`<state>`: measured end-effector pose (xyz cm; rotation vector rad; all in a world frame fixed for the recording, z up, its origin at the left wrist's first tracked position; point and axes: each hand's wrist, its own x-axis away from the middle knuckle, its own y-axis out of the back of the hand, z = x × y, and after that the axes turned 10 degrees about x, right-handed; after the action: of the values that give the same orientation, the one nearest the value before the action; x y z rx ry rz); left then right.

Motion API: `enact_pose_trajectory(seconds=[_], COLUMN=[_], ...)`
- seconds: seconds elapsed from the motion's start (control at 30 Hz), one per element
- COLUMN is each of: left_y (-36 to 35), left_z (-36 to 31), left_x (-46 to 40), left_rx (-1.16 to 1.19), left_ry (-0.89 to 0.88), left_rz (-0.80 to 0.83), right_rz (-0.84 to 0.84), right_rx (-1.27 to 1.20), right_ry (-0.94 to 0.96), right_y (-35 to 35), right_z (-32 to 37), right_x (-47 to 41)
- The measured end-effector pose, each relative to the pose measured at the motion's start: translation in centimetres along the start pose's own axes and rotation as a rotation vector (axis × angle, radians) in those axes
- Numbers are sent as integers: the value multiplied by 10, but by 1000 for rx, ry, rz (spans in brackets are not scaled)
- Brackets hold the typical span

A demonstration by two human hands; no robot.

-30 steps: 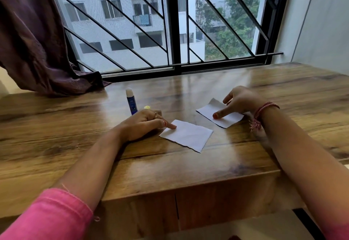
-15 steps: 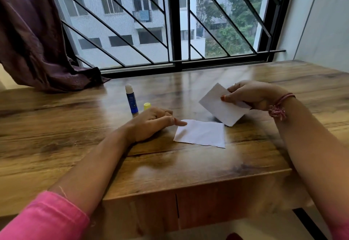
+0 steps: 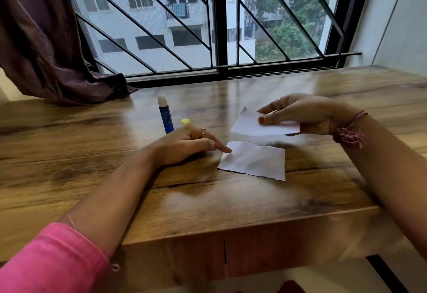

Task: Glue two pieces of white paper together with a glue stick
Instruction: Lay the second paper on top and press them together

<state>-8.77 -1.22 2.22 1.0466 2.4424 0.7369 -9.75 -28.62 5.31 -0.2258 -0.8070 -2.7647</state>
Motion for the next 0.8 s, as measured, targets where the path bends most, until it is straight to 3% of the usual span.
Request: enact_pose_trajectory(seconds=[0.13, 0.47, 0.8], left_y=[-1, -1, 10], left_z=[0, 2, 16], left_x=[0, -2, -6], left_rx=[-10, 93, 112], left_ry=[44, 31, 32], left_rz=[19, 30, -71], right_rz=[99, 102, 123], right_rx=[-81, -99, -50], right_ry=[45, 157, 118], right_y=[-10, -18, -25], right_z=[0, -3, 1], right_x=[2, 6, 9])
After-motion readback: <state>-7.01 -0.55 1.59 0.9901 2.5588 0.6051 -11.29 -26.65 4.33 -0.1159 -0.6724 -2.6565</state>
